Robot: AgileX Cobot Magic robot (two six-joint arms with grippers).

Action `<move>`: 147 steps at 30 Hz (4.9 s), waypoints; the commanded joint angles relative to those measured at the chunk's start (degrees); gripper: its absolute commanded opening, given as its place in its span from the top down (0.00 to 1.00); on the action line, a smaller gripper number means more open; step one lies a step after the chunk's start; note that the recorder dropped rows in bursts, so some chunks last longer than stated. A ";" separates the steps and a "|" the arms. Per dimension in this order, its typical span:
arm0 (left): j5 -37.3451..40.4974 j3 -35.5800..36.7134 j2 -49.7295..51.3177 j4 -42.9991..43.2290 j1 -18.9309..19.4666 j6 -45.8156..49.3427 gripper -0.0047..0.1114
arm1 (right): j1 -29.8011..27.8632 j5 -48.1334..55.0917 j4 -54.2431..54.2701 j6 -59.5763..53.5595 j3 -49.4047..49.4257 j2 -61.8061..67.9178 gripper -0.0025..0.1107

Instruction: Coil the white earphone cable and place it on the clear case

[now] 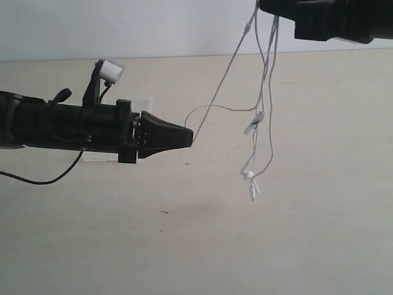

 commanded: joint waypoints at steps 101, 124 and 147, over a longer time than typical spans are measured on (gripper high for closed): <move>-16.57 0.30 -32.15 4.92 -3.84 -2.14 0.35 | 7.60 88.85 106.53 -120.38 -39.74 21.85 0.98; -18.23 -0.57 -29.34 1.43 -5.72 0.10 0.34 | 7.47 80.47 107.13 -104.31 -39.74 21.95 0.98; -21.06 -5.05 -29.34 1.77 -5.61 0.81 0.34 | 7.47 88.80 105.97 -119.62 -39.59 21.95 0.98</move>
